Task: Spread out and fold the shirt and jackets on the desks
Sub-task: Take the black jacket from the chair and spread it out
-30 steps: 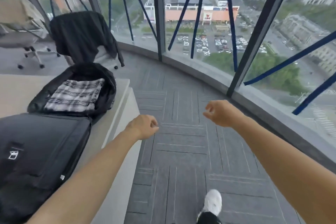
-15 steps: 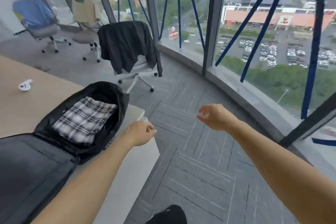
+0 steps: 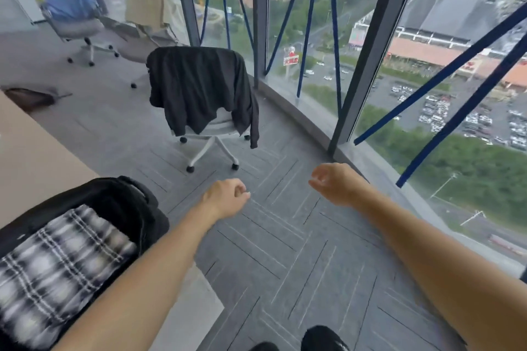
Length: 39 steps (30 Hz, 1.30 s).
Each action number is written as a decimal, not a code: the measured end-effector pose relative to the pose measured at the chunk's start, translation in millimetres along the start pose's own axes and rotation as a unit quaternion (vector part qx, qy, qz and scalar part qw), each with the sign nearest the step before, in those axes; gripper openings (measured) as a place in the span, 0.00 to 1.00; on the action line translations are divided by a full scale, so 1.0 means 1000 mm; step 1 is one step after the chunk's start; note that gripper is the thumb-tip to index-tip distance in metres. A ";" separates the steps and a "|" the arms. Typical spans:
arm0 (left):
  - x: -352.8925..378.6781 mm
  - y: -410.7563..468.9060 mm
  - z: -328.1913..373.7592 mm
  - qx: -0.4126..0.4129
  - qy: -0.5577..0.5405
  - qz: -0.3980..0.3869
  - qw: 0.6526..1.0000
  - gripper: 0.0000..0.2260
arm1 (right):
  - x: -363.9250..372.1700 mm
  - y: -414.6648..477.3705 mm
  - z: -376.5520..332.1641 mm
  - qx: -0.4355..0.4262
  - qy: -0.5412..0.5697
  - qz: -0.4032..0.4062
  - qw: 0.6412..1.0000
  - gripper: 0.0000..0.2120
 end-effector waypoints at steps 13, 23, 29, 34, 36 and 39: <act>-0.080 0.299 0.044 -0.079 0.044 0.032 0.995 0.13 | -0.077 0.361 0.047 -0.071 0.066 -0.038 0.995 0.14; -0.149 0.505 0.012 -0.095 0.049 0.135 0.985 0.17 | -0.119 0.609 0.014 -0.130 0.075 -0.039 0.988 0.18; -0.204 0.667 -0.032 -0.065 0.106 0.196 0.973 0.28 | -0.116 0.766 -0.009 -0.137 0.021 -0.051 0.989 0.26; -0.239 0.781 -0.060 -0.086 0.196 0.147 0.966 0.36 | -0.121 0.877 -0.036 -0.137 -0.009 -0.094 0.986 0.28; -0.243 0.813 -0.071 -0.126 0.210 0.102 0.964 0.38 | -0.116 0.913 -0.048 -0.152 -0.007 -0.120 0.981 0.27; -0.250 0.846 -0.085 -0.184 0.214 0.052 0.958 0.32 | -0.104 0.967 -0.069 -0.175 -0.007 -0.154 0.973 0.27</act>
Point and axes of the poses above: each hand's wrist, its own y-axis towards the middle knuckle, its own x-axis out of the palm, z = x × y, the point moved 2 cm from there along y, towards the middle knuckle, and after that the axes turned 1 degree about x, right-handed, at the moved point
